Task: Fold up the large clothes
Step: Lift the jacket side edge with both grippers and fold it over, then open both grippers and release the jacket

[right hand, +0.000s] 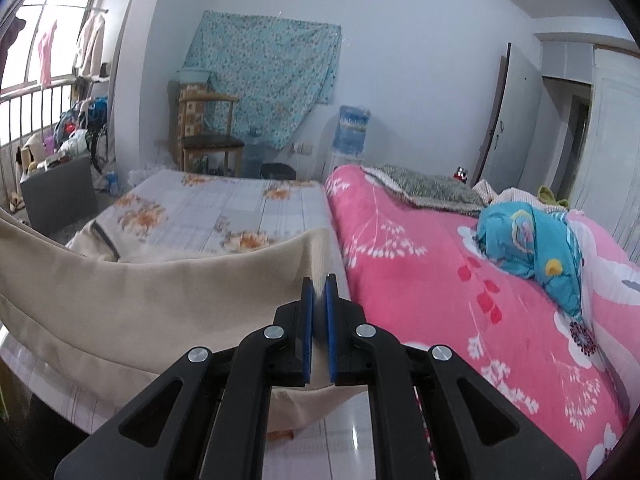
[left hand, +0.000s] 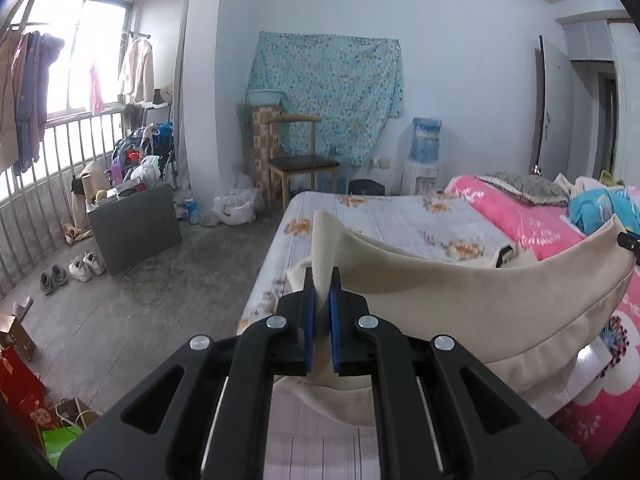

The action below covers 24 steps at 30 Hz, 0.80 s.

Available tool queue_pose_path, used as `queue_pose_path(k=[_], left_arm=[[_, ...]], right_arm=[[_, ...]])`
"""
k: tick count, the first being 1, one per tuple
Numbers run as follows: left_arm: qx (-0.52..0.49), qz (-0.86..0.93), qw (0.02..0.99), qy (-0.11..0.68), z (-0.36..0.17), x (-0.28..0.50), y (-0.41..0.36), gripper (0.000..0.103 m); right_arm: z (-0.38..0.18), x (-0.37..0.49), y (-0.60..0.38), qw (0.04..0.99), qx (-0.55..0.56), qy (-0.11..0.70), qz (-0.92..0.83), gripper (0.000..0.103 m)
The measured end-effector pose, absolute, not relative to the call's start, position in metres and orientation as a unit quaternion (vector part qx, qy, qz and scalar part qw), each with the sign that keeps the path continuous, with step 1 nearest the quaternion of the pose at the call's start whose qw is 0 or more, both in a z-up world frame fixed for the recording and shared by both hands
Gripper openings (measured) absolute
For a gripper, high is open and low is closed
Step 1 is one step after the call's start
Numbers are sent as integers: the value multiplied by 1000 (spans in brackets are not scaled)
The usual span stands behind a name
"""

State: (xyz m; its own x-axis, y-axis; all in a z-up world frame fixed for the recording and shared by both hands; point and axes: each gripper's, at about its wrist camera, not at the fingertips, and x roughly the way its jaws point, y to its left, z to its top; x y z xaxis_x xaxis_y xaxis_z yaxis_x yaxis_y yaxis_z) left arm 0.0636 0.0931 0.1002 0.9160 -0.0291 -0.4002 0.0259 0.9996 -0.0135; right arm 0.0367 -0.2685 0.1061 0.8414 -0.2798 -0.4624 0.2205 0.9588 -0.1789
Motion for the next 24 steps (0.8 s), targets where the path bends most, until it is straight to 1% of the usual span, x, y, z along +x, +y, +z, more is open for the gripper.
queue_pose_path(k=[6,10,13,16,19,21,22,23,24], left_arm=[[-13,-16,980,200,110,110,97,6],[-1,-12,980,198,114,153,96,6],[5,-10,977,215,108,194,94,6],[0,-12,968,252,94,241,95,6],[-1,-14,950,312,67,293,98,7],[1,-13,926,377,38,330,101,13],[0,-8,916,402,26,341,104,16],[1,3,906,423,14,351,107,21],[2,13,901,434,5,356,111,22]], right_arm=[[117,79,-275,962,-62,237,-123,6],[123,127,-279,964,-71,231,-113,6],[119,167,-284,963,-66,239,-102,6],[106,209,-288,959,-58,261,-89,6],[78,252,-288,949,-64,297,-81,6],[51,281,-291,936,-59,339,-70,6],[40,291,-293,931,-57,355,-68,8],[27,302,-294,922,-58,377,-66,15],[14,313,-298,911,-64,400,-76,21]])
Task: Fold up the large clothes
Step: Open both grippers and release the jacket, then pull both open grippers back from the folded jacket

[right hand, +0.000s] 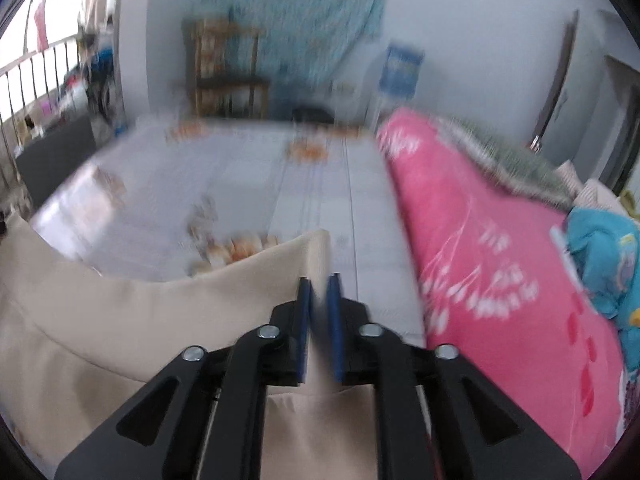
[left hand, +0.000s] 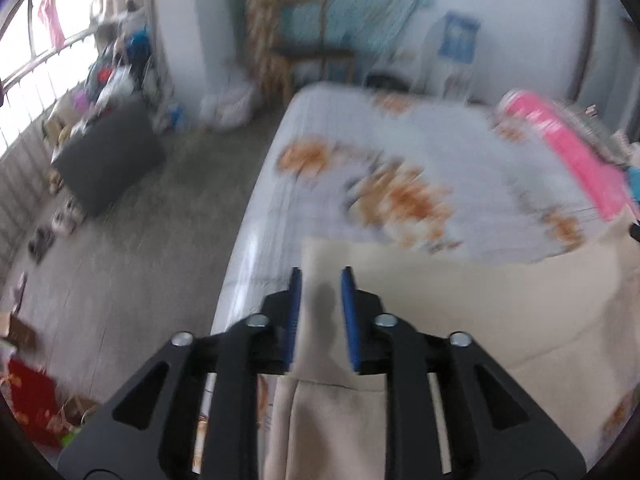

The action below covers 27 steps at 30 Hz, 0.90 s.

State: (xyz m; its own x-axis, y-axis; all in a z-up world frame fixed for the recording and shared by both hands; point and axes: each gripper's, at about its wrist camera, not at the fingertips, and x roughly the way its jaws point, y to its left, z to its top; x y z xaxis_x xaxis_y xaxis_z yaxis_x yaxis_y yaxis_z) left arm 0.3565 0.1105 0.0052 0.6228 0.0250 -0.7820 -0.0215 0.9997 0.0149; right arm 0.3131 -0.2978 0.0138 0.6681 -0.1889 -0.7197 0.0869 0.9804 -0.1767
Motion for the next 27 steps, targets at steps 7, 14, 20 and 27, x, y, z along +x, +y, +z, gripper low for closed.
queue_pose_path(k=[7,14,20,27], left_arm=[[-27,-37,919,392,21,321,116,28],[-99,-98,863,486,-24,283,112,30],[-131,-71,864,480,-31,263,132,30],[-92,-100,873,469,-22,216,118,43]], right_arm=[[20,284,-304,921,-26,385,-49,31],[4,226,-303,900,47,431,47,31],[-34,207,-342,869,104,483,-16,20],[-23,156,-331,880,97,465,-26,22]])
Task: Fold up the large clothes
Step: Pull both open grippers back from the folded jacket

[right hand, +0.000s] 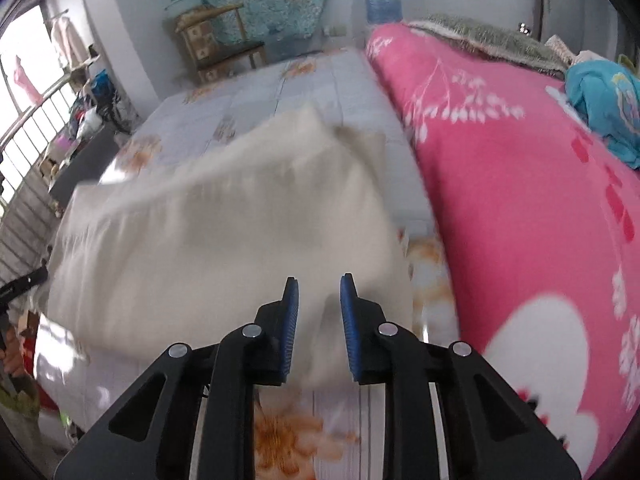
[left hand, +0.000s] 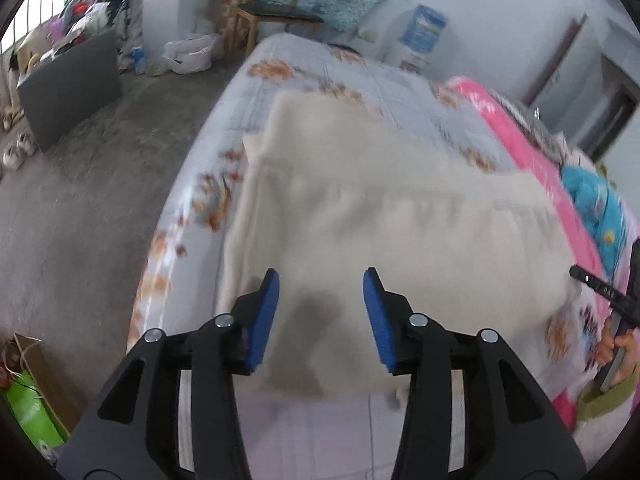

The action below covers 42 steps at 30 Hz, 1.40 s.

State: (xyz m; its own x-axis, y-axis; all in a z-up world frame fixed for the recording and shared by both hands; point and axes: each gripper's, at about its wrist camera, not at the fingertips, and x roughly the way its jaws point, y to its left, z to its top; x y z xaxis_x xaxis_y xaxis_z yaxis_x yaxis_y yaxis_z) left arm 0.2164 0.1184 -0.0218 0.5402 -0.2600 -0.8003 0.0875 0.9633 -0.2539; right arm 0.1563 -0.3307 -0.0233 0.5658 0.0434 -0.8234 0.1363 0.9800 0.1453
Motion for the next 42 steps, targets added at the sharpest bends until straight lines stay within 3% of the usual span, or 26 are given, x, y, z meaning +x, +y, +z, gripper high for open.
queue_pose_path(k=[3,10,14,18,24,26,32,38,42], left_arm=[[-88,-81,865,488,-35,210,121,43],[-84,-97,885,447,0,191,113,43],[-64,-138,880,449,-5,184,71,44],[-19,-134,879,458,-29,183,37,52],[-14,-133,886,443,-18,170,43,53],[-12,-123,890,438,-16,170,49,58],[-53,-114,881,457,-28,178,67,60],[-79,-120,888,437,-10,152,71,74],[-68,-111,903,408,12,128,61,89]], right_arm=[[-37,149,-333,881,88,464,-30,21],[-3,140,-315,892,101,440,-32,23],[-10,140,-269,894,89,439,35,41],[-44,155,-230,885,49,461,43,55],[-31,145,-234,895,28,445,6,55],[-22,136,-257,904,24,424,-40,55],[-36,134,-312,892,83,441,-55,53],[-15,106,-312,895,105,428,-64,56],[-5,80,-285,904,95,414,-49,77]])
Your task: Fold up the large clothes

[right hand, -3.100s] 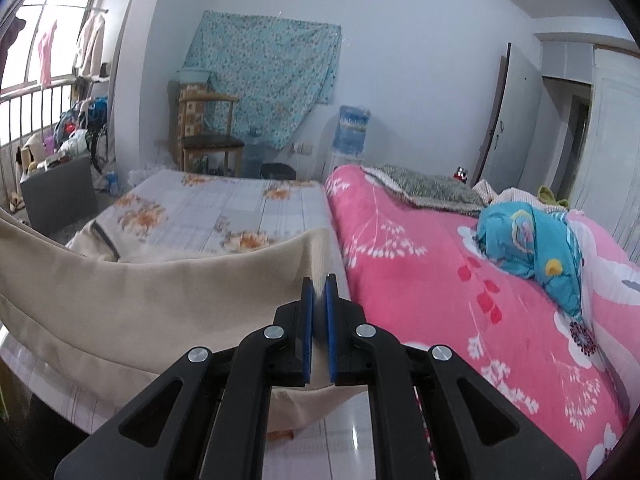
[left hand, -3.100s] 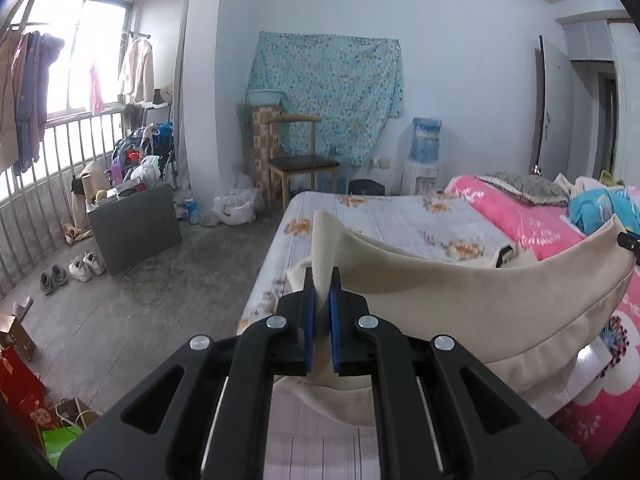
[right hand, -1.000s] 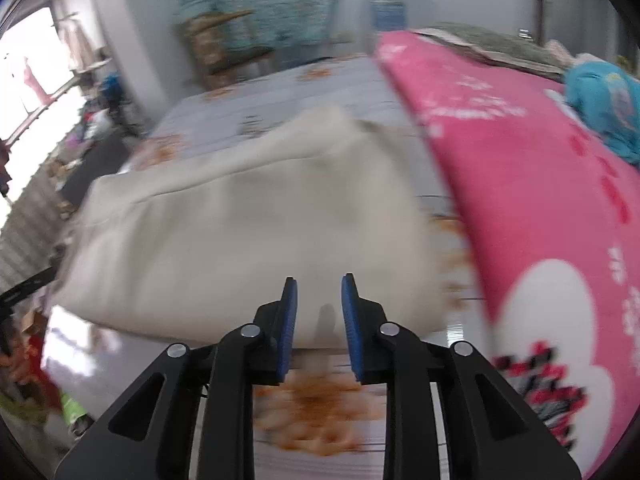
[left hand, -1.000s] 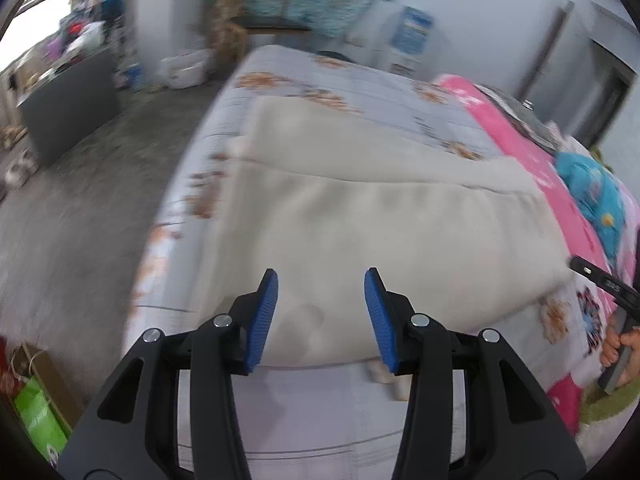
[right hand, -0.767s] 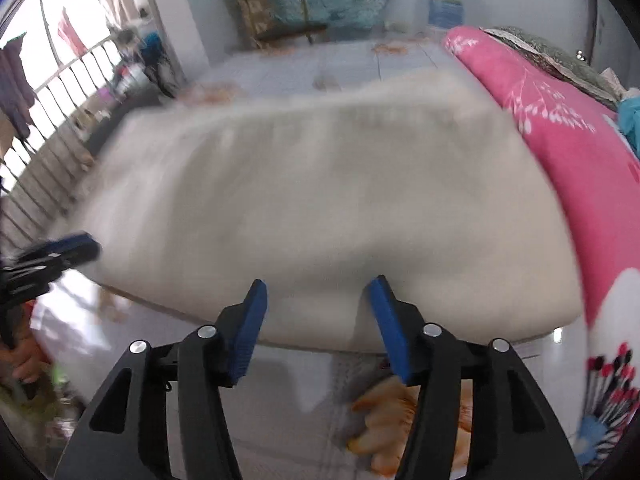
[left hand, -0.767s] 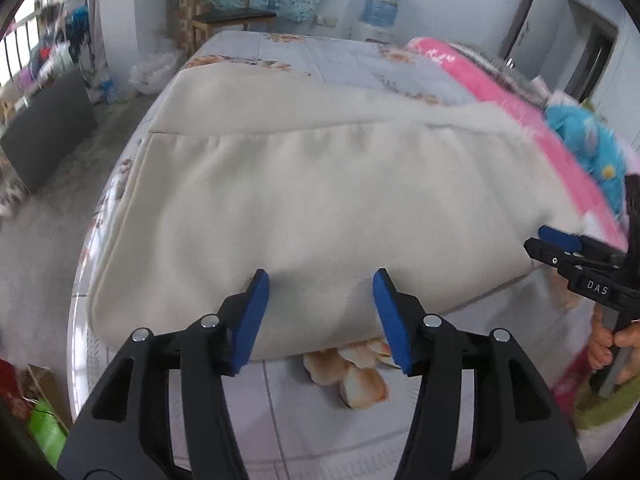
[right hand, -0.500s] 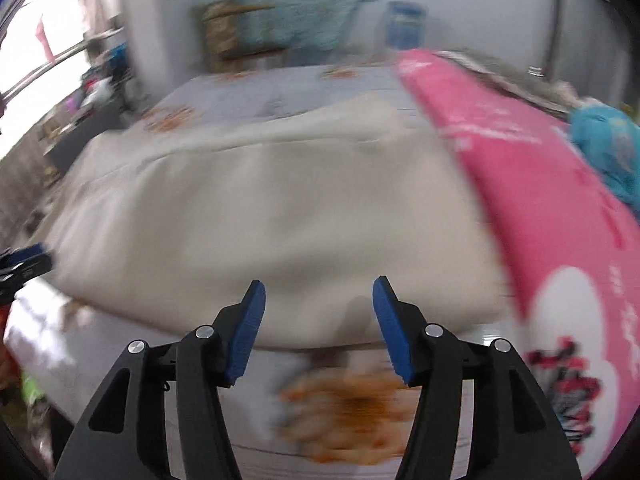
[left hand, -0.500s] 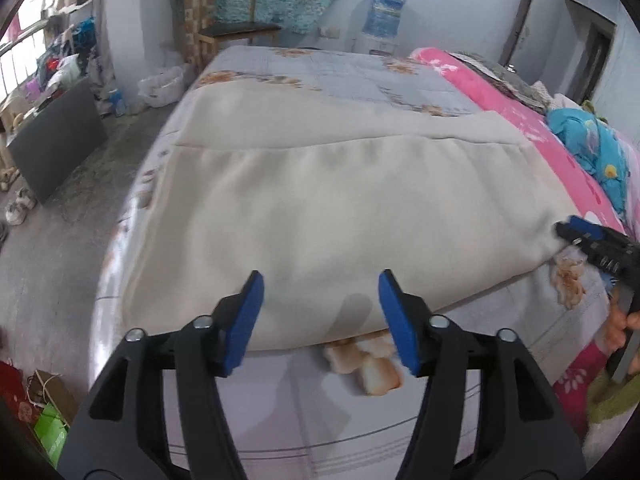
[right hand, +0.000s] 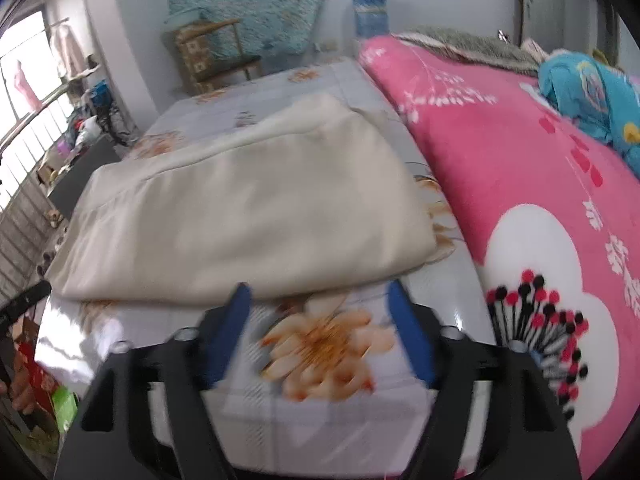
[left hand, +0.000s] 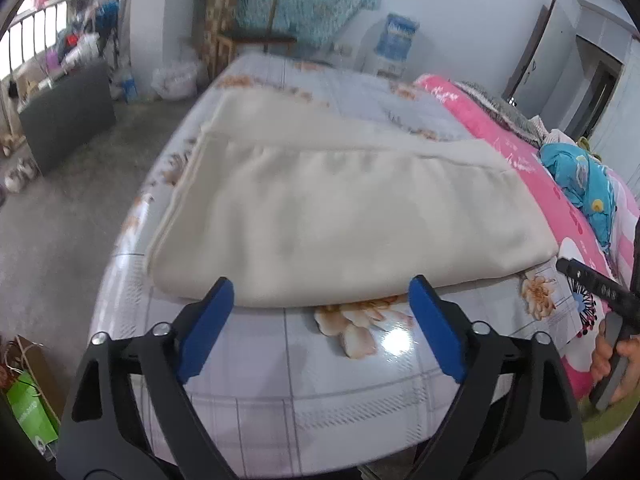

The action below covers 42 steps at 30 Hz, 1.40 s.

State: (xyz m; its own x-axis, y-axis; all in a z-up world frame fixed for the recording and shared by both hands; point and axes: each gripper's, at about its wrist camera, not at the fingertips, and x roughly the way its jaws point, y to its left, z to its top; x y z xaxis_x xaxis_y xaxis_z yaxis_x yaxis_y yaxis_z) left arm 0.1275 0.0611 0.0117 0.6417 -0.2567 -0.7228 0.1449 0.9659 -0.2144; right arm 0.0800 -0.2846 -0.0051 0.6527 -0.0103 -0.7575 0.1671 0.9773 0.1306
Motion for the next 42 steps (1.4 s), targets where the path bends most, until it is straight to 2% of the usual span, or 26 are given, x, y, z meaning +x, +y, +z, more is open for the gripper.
queue_pose_path(k=[2,7,17,27,42], left_arm=[[-66,-104,909,397,23,115,56,93],[-63,-103,914,387,42,98,39,95],[-18,-66,928,366,53,83,-4,95],[37,-22,916,400,38,82,-28,95],[18,8,919,393,40,80,-27,95]], right_arm=[[1,70,-270,910,86,404,-39,83],[18,46,-232,924,77,374,-27,97],[40,36,-201,937,40,341,-64,97],[35,35,-196,930,44,359,-66,97],[23,44,-193,919,54,385,-59,97]])
